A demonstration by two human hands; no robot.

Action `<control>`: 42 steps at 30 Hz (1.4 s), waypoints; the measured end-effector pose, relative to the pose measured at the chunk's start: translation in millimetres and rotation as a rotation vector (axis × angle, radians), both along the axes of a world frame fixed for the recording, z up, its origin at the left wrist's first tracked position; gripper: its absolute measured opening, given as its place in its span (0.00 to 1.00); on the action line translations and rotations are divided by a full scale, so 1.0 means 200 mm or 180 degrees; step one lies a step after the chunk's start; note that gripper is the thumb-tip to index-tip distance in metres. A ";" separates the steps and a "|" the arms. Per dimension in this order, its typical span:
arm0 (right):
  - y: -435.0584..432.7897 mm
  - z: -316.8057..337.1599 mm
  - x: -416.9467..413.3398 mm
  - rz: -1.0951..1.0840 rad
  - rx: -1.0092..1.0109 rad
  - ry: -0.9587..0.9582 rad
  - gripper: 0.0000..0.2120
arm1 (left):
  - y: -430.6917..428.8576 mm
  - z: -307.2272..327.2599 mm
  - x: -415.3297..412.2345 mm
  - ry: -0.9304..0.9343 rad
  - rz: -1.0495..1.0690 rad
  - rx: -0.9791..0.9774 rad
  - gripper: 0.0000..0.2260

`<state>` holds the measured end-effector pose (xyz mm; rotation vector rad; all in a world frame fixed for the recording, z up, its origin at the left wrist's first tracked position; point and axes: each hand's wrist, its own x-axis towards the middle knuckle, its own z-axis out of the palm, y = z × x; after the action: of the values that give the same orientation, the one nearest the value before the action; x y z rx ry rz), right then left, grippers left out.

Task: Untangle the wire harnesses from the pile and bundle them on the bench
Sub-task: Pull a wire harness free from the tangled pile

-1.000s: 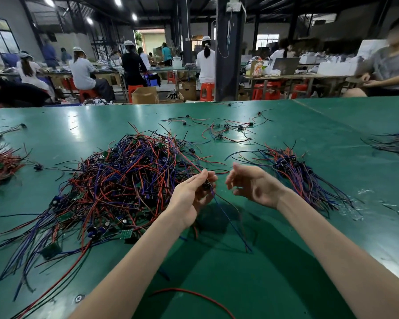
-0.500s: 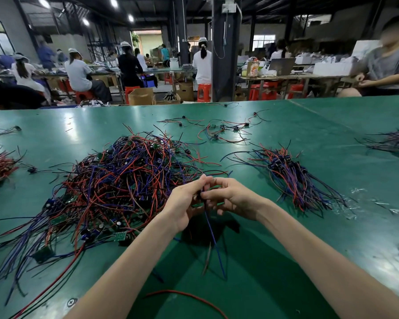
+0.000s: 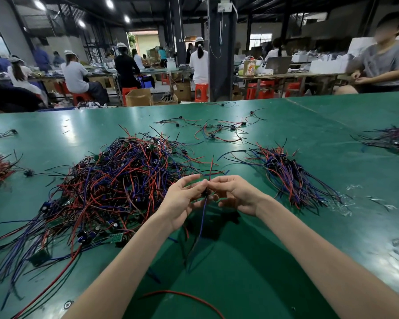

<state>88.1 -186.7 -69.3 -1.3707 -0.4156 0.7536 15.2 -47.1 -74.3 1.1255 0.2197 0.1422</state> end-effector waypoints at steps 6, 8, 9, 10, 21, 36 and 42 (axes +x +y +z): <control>0.01 0.01 0.01 -0.0492 0.0149 -0.0080 0.05 | -0.03 -0.01 0.00 0.0036 -0.0284 -0.0002 0.06; 0.01 0.00 0.01 -0.0570 -0.0016 -0.0227 0.04 | -0.02 -0.01 0.00 0.0010 -0.0268 0.0080 0.06; 0.02 0.00 0.01 -0.0613 -0.0057 -0.0264 0.04 | -0.02 -0.01 0.00 0.0010 -0.0240 0.0110 0.06; 0.02 -0.01 0.01 -0.0654 -0.0064 -0.0275 0.04 | -0.02 -0.01 0.01 0.0024 -0.0214 0.0146 0.05; -0.06 0.01 0.14 -0.1376 0.0243 0.0008 0.03 | -0.04 0.00 -0.01 0.0340 -0.0335 0.0723 0.07; -0.14 -0.02 0.25 -0.2342 0.0230 -0.0561 0.04 | -0.05 0.01 -0.02 0.0400 -0.0351 0.1473 0.09; -0.12 -0.11 0.22 -0.2498 -0.1053 -0.3824 0.04 | -0.04 -0.02 -0.01 0.0576 -0.0320 0.1482 0.11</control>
<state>133.0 -210.7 -90.5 -2.0124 -0.6105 -0.7583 12.6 -55.7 -78.8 1.6124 0.2996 -0.0009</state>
